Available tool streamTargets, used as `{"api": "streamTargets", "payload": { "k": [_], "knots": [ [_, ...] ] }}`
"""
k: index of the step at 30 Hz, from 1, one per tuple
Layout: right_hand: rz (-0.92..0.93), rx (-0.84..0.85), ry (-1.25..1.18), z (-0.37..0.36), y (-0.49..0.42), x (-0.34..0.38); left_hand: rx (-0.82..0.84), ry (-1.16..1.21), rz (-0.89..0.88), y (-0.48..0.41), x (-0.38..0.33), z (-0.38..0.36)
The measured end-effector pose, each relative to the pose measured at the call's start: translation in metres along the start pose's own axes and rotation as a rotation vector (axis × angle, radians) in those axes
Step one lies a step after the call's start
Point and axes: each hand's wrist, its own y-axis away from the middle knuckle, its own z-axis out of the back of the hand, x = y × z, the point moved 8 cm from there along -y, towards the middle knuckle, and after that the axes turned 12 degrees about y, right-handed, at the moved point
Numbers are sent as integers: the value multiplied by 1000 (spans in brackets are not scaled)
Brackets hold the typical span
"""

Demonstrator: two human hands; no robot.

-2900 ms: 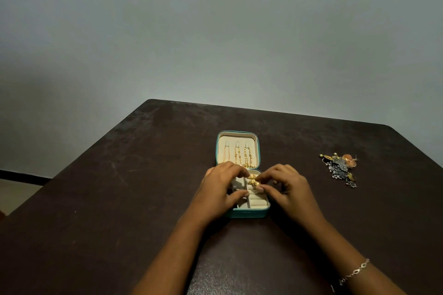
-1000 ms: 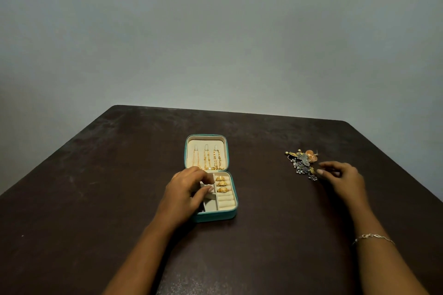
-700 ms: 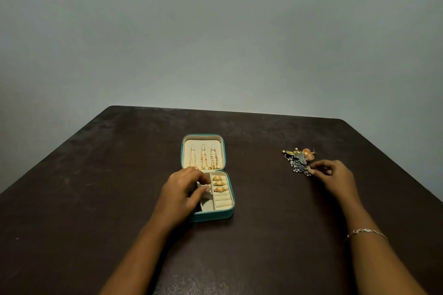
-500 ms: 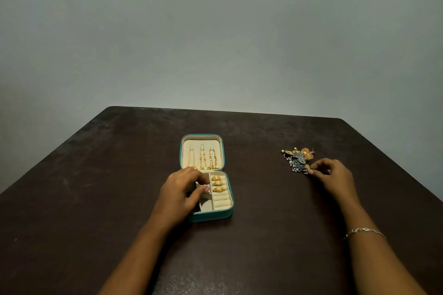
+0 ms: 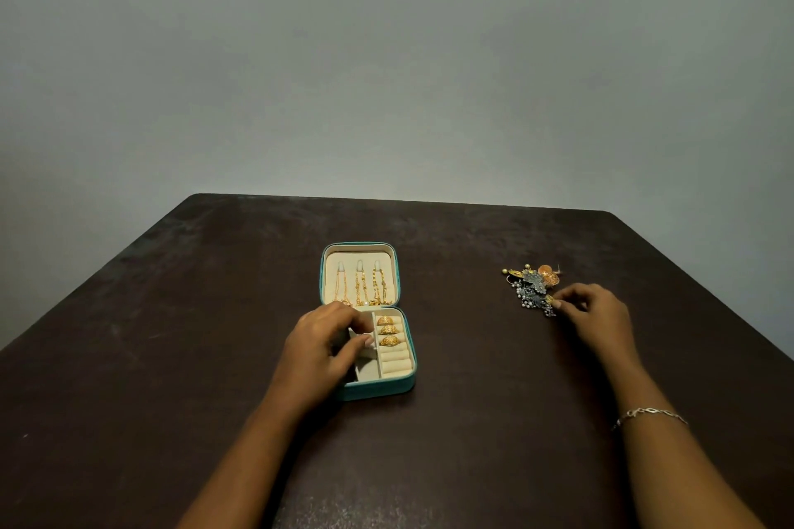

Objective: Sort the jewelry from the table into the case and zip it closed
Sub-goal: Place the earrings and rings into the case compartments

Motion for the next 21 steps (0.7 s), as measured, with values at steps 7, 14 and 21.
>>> {"api": "streamTargets", "payload": {
  "k": [7, 14, 21],
  "knots": [
    [59, -39, -257, 11, 11, 14, 10, 0, 0, 0, 2, -1],
    [360, 178, -584, 4, 61, 106, 16, -7, -13, -1, -2, -3],
    [520, 434, -582, -35, 104, 161, 17, -12, -69, 1, -6, -4]
  ]
}}
